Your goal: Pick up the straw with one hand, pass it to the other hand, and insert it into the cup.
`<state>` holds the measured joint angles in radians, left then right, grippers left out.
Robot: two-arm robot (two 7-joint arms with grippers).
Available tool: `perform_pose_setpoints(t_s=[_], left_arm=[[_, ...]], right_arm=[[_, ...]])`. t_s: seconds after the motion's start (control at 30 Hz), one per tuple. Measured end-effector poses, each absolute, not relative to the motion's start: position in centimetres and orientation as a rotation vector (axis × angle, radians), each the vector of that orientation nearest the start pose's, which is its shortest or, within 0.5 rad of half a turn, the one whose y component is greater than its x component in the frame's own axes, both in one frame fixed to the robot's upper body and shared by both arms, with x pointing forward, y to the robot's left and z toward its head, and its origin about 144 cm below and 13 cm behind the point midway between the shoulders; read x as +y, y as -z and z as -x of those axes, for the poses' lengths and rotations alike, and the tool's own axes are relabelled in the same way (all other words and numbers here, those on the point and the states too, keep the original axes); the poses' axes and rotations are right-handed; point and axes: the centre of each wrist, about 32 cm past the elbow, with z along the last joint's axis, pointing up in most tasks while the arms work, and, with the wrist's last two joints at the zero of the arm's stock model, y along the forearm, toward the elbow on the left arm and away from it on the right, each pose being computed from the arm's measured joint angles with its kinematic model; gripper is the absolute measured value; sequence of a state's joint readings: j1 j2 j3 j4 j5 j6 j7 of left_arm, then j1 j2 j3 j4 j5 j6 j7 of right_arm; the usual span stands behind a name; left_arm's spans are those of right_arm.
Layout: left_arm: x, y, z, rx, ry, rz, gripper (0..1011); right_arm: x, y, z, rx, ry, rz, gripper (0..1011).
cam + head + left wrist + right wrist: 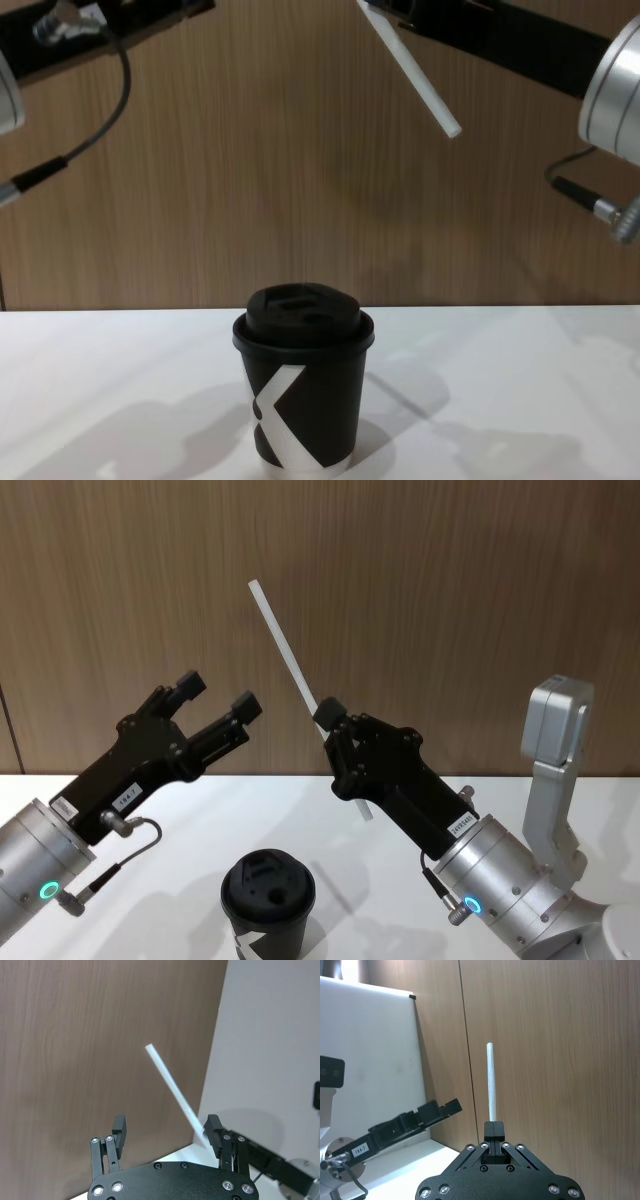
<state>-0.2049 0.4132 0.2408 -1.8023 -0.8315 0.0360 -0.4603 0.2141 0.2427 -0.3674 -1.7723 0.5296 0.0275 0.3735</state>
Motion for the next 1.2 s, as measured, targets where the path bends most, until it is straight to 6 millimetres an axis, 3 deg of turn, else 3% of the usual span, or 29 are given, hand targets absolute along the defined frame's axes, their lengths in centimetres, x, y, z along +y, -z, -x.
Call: perform_pose_setpoints(t_s=[1.2], left_arm=[[21.7, -128.5, -51.8, 0.269, -0.545, 0.594, 1003]], right_arm=[[-16.9, -125.5, -48.1, -0.040, 0.730, -0.358, 0]])
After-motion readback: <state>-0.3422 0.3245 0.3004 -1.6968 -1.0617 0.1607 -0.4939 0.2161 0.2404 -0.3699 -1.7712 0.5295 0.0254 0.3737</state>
